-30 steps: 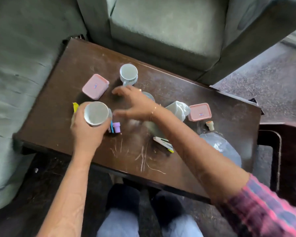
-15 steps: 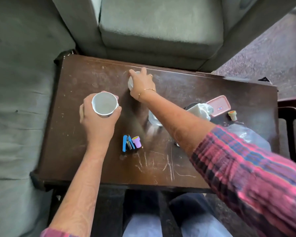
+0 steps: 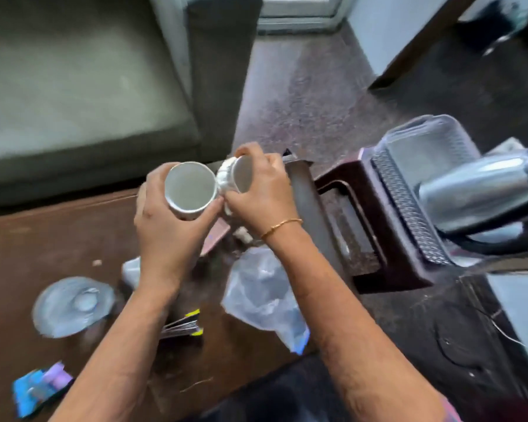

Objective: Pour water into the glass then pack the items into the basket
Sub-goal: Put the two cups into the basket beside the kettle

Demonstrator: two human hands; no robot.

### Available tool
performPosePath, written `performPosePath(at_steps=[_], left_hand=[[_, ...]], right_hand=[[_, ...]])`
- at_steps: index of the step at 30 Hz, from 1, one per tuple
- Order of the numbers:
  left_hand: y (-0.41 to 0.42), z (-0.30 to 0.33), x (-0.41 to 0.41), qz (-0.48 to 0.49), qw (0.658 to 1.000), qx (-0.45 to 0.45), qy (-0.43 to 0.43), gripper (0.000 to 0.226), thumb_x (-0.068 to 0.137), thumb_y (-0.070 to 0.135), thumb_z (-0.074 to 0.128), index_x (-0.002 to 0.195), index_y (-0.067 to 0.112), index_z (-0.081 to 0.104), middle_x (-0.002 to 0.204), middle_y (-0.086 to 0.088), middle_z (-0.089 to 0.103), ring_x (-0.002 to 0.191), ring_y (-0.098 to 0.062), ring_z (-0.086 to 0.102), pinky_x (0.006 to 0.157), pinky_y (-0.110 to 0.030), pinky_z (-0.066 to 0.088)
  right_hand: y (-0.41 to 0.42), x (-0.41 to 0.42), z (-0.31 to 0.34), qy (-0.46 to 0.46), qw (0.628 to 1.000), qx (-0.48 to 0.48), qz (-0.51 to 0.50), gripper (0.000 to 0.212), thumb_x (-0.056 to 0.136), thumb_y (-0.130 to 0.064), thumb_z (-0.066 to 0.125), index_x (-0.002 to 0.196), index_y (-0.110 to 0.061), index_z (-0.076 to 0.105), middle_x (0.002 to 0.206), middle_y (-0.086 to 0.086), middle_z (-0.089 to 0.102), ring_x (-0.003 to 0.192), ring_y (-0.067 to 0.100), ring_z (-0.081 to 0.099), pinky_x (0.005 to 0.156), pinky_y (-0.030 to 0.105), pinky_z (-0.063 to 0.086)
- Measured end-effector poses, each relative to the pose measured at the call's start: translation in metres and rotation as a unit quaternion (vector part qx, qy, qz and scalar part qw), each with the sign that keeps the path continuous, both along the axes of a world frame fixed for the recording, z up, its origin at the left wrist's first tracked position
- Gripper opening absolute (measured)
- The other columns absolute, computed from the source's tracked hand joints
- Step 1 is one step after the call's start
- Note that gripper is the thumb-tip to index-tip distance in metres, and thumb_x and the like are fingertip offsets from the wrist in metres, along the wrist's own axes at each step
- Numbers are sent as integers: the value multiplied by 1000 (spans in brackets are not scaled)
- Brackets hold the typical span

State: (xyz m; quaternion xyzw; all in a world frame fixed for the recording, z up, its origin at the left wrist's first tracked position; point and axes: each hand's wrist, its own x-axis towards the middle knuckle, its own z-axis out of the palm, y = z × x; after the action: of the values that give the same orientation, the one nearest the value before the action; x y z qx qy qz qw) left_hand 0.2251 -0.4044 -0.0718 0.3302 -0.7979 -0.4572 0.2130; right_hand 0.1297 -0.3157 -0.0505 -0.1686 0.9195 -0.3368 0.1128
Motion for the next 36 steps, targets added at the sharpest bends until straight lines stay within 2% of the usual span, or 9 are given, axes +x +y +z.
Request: performPosePath(at_steps=[6, 10, 13, 16, 19, 21, 27, 33, 36], left_hand=[[132, 11, -118, -106, 994, 16, 22, 56, 70, 32, 79, 117, 14, 56, 112, 3, 60, 104, -13, 55, 86, -9, 35], [215, 16, -200, -163, 985, 53, 21, 60, 67, 30, 75, 120, 12, 53, 113, -2, 58, 101, -10, 51, 80, 4, 28], [257, 16, -258, -199, 978, 63, 15, 65, 62, 36, 70, 120, 13, 53, 115, -1, 58, 107, -14, 52, 79, 4, 27], [273, 12, -309, -223, 975, 20, -5, 65, 65, 32, 76, 123, 11, 54, 117, -3, 61, 109, -17, 55, 81, -10, 32], [276, 9, -350, -255, 964, -30, -67, 68, 66, 29, 80, 126, 15, 52, 120, -4, 62, 111, -20, 56, 82, -18, 34], [277, 4, -365, -290, 948, -61, -113, 69, 65, 27, 81, 127, 16, 52, 121, -6, 62, 112, -23, 55, 84, -23, 36], [271, -11, -381, -295, 942, -95, -130, 65, 66, 21, 80, 125, 16, 55, 117, -7, 65, 110, -23, 58, 82, -20, 36], [280, -2, -412, -321, 929, -106, -152, 67, 68, 24, 79, 128, 15, 53, 120, -7, 63, 110, -24, 57, 85, -24, 39], [290, -1, -414, -348, 919, -122, -139, 66, 66, 26, 79, 126, 15, 54, 118, -7, 64, 108, -25, 58, 85, -27, 42]], right_hand=[[163, -111, 51, 21, 996, 77, -39, 48, 73, -19, 70, 118, -21, 53, 110, 7, 38, 98, 26, 54, 91, 19, 38], [245, -185, 61, 14, 986, 139, -90, 47, 74, -16, 65, 117, -24, 48, 119, 9, 34, 101, 34, 53, 97, 37, 47], [278, -222, 29, 12, 979, 152, -137, 48, 75, -8, 63, 118, -23, 47, 122, 10, 34, 100, 35, 53, 91, 37, 47], [295, -236, -18, 10, 977, 95, -192, 42, 80, -8, 60, 119, -23, 50, 113, -1, 39, 103, 34, 53, 90, 35, 44], [302, -243, -53, -22, 981, 115, -155, 56, 80, -5, 57, 132, -19, 43, 129, 17, 36, 113, 36, 44, 97, 41, 41], [301, -245, -66, -30, 980, 123, -155, 54, 85, -6, 51, 136, -18, 39, 132, 19, 33, 118, 37, 40, 100, 41, 34], [296, -249, -85, -66, 980, 109, -151, 64, 85, 0, 54, 141, -17, 29, 146, 18, 20, 132, 37, 26, 107, 41, 30], [285, -243, -81, -118, 973, -24, -195, 79, 87, -14, 60, 146, 2, 11, 149, 23, 20, 138, 36, 27, 115, 41, 27], [285, -228, -77, -155, 955, -87, -239, 77, 88, -14, 56, 147, 3, 9, 151, 20, 20, 141, 31, 26, 116, 34, 24]])
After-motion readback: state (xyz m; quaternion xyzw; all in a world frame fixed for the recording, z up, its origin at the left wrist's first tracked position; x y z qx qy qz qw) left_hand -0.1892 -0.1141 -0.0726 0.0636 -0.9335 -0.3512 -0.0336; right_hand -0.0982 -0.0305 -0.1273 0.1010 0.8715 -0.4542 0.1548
